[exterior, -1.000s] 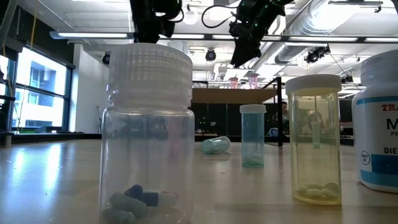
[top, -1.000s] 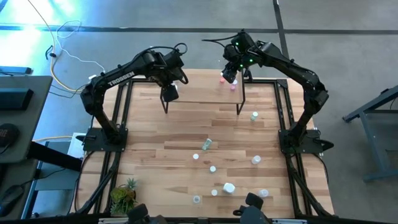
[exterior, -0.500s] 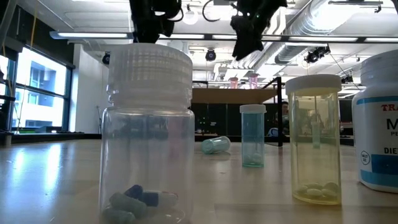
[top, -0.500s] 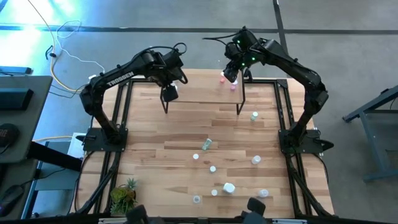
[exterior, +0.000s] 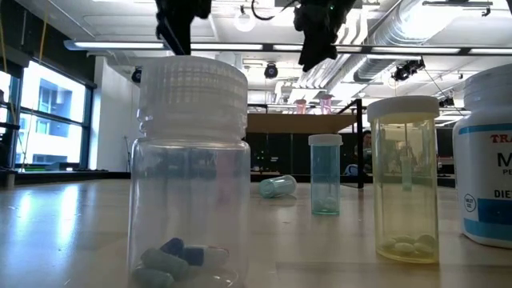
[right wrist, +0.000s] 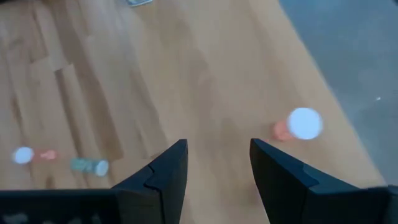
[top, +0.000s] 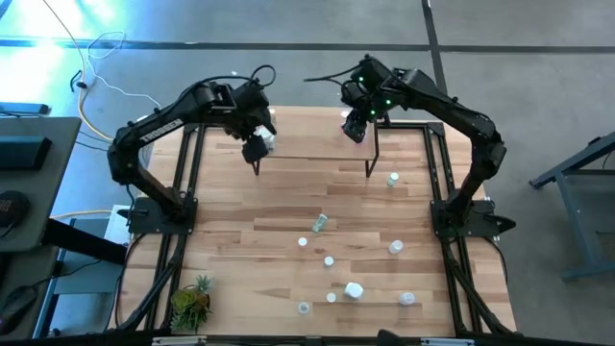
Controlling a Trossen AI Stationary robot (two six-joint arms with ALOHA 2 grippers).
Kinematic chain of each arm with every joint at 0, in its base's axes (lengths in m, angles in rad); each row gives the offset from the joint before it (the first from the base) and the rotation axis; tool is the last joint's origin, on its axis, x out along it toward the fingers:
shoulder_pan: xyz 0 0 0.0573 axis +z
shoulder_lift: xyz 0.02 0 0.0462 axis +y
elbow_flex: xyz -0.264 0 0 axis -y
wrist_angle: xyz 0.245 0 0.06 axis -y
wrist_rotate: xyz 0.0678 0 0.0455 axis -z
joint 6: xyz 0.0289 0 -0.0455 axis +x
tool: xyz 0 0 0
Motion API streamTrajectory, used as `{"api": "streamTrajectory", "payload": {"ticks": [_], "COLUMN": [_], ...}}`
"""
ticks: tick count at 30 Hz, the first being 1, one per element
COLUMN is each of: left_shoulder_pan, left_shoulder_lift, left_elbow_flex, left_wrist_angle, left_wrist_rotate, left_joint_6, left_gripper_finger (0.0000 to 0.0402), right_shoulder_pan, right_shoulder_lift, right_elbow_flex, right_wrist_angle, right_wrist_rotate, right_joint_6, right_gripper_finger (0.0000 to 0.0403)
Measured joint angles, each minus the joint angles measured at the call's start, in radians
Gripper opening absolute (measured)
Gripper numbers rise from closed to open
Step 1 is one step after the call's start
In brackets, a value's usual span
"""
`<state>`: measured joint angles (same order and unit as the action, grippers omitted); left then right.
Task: Pick and place medicine bottles onto shelf by color
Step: Put the white pill bottle on the shelf
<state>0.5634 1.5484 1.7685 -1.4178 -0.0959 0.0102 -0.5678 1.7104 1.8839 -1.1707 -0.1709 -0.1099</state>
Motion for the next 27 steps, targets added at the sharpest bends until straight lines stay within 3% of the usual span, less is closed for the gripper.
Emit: {"api": "streamTrajectory", "payload": {"ticks": [9, 18, 22, 27], "left_shoulder_pan": [-0.148, -0.258, -0.319, -0.41], "left_shoulder_lift": [-0.15, -0.29, -0.338, -0.403], "left_elbow_flex": [-0.168, -0.399, -0.479, -0.581], "left_wrist_angle": [0.125, 0.277, 0.319, 0.401], "left_wrist_rotate": [0.002, 0.009, 0.017, 0.016], "left_joint_6": [-0.126, -0.248, -0.306, -0.374], "left_gripper_finger": [0.0229, 0.0229, 0.0229, 0.0229], "right_shoulder_pan": [0.11, 0.278, 0.371, 0.496], "right_shoulder_lift": [-0.006, -0.005, -0.005, -0.005], "right_elbow_flex": [-0.023, -0.122, -0.148, -0.191], "right_wrist_angle": [-0.048, -0.019, 0.017, 0.036], "right_wrist_rotate": [-0.059, -0.06, -0.032, 0.092], "right_joint_6": [0.036, 0.203, 0.313, 0.442], "right_gripper_finger": [0.0165, 0.0165, 0.0165, 0.0165]}}
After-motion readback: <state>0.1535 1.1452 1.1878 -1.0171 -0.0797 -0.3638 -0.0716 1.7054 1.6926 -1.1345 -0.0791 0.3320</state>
